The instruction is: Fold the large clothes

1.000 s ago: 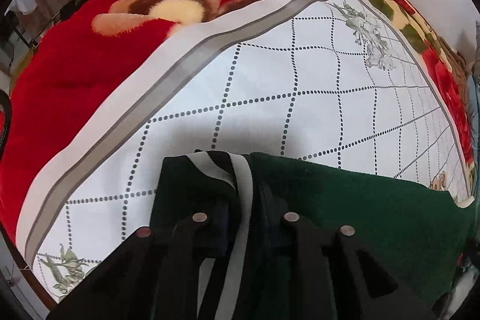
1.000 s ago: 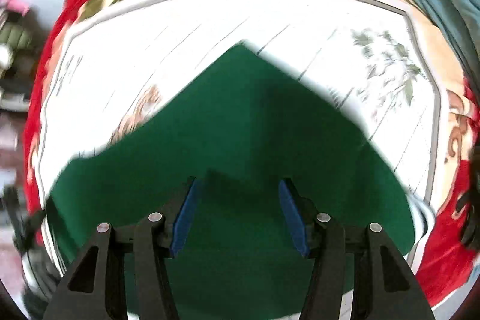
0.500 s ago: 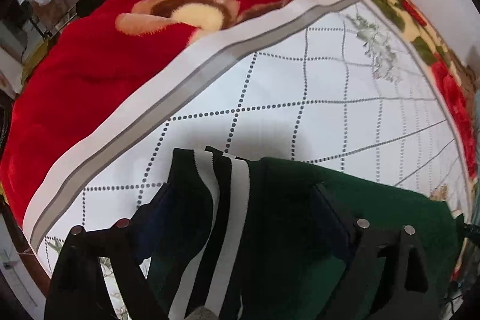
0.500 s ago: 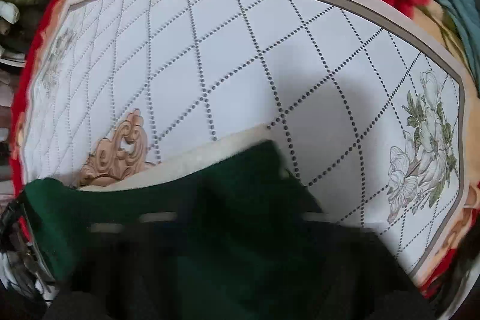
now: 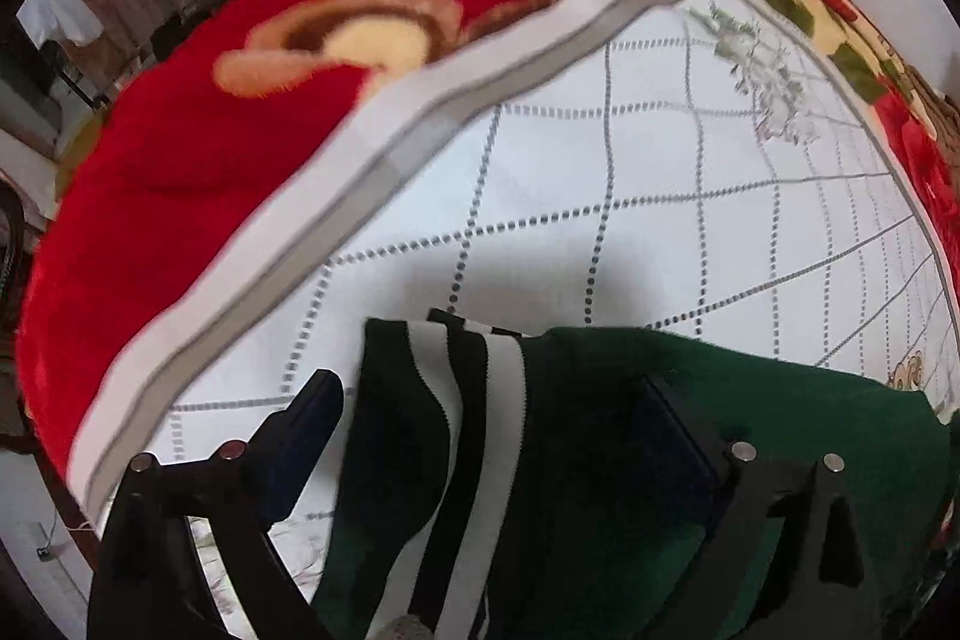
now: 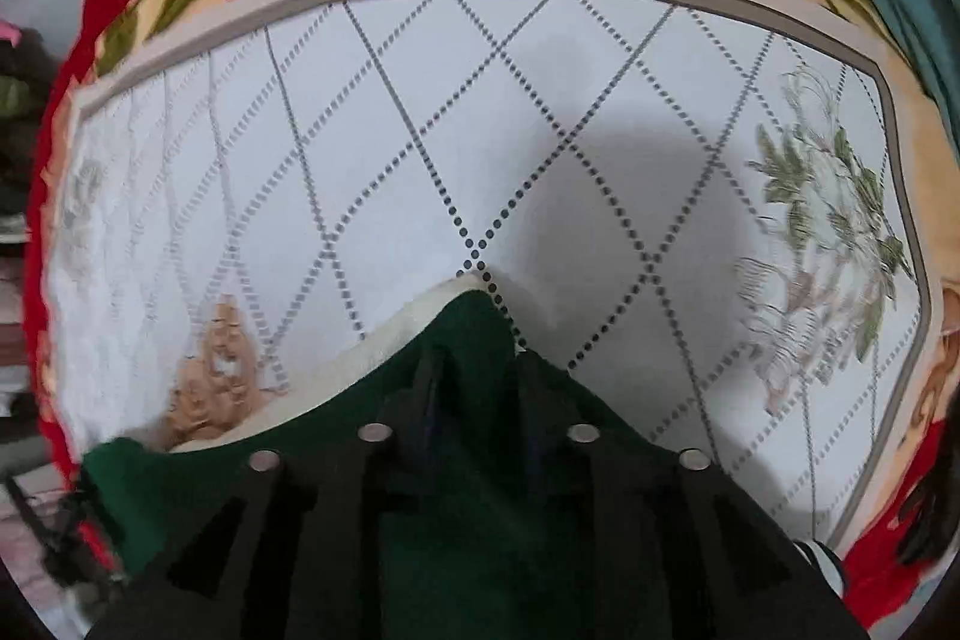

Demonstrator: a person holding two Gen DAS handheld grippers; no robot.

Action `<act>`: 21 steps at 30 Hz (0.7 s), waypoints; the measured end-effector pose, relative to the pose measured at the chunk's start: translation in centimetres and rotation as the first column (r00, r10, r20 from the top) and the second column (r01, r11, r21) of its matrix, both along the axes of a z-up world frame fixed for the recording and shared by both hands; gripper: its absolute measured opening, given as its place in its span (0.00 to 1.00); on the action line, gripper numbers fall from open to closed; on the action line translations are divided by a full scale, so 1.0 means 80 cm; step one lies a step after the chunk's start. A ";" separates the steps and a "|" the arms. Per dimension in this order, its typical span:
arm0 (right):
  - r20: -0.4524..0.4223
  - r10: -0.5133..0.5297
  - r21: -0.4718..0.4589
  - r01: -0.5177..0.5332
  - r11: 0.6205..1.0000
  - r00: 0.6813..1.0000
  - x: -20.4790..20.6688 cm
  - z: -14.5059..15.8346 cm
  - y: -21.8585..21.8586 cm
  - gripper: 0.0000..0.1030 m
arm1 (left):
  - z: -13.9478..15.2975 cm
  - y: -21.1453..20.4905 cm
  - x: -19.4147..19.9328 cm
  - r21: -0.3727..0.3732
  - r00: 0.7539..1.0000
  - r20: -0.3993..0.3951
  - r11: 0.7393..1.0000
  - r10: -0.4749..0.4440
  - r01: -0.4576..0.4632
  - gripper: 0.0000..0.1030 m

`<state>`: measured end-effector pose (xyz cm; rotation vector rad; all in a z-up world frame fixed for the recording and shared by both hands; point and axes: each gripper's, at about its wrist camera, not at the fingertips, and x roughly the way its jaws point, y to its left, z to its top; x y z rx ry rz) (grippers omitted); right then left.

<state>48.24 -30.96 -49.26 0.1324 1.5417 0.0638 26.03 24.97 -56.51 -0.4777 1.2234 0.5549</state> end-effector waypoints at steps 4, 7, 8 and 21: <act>0.037 -0.007 0.029 0.006 1.000 0.999 -0.032 0.073 -0.044 0.56 | 0.050 -0.015 -0.022 -0.045 0.991 0.129 0.999 0.025 -0.019 0.96; 0.028 -0.028 0.042 0.027 0.999 0.999 -0.087 0.105 -0.083 0.56 | 0.073 -0.043 -0.033 -0.035 0.985 0.172 0.999 0.028 -0.022 0.96; 0.004 -0.039 0.052 0.039 0.998 0.999 -0.104 0.103 -0.093 0.56 | 0.079 -0.059 -0.035 -0.015 0.985 0.170 1.000 0.021 -0.019 0.96; -0.173 -0.180 -0.190 0.147 0.971 0.968 -0.197 -0.010 -0.153 0.20 | -0.026 -0.164 -0.066 0.101 0.990 -0.098 0.989 -0.100 0.110 0.96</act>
